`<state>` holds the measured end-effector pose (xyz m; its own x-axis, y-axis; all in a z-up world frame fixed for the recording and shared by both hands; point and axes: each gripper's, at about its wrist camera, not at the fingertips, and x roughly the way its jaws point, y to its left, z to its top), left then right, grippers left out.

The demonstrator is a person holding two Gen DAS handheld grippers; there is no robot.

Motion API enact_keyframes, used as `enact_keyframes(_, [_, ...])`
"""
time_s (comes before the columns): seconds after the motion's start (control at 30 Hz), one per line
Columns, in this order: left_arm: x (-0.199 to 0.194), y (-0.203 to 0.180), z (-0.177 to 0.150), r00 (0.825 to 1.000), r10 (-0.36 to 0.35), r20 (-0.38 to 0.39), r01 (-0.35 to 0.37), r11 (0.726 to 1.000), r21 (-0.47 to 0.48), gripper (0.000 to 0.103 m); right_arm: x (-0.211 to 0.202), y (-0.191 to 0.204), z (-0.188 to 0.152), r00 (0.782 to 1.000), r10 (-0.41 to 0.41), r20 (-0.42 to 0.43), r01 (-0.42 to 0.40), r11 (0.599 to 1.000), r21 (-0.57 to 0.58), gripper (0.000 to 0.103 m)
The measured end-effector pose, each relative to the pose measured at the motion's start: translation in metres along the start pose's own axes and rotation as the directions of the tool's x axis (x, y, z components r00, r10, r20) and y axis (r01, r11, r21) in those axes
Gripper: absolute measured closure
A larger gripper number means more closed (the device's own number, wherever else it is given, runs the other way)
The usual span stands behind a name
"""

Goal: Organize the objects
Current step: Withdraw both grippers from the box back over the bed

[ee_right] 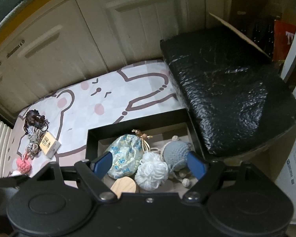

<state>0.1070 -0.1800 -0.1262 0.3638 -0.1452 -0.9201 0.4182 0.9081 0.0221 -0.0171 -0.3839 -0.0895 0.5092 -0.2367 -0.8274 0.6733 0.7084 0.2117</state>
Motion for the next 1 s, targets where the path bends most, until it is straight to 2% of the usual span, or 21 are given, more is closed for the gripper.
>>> enact_keyframes(0.17, [-0.020,0.008,0.001,0.999,0.007,0.054,-0.005,0.999,-0.036,0.016,-0.012,-0.002,-0.004,1.000,-0.013,0.025,0.013,1.000,-0.015,0.018])
enact_keyframes(0.4, [-0.044,0.017,0.000,0.993,0.026,0.118,-0.018,0.998,-0.065,0.009,-0.026,0.001,-0.012,0.997,-0.028,0.070,0.032,0.998,-0.055,0.006])
enact_keyframes(0.6, [-0.062,0.022,-0.004,0.986,0.042,0.161,-0.030,0.996,-0.078,0.003,-0.037,0.001,-0.017,0.994,-0.038,0.099,0.045,0.996,-0.071,0.000])
enact_keyframes(1.0, [-0.083,0.032,-0.012,0.976,0.074,0.206,-0.053,0.993,-0.105,0.000,-0.048,0.004,-0.024,0.992,-0.059,0.112,0.069,0.993,-0.095,0.000])
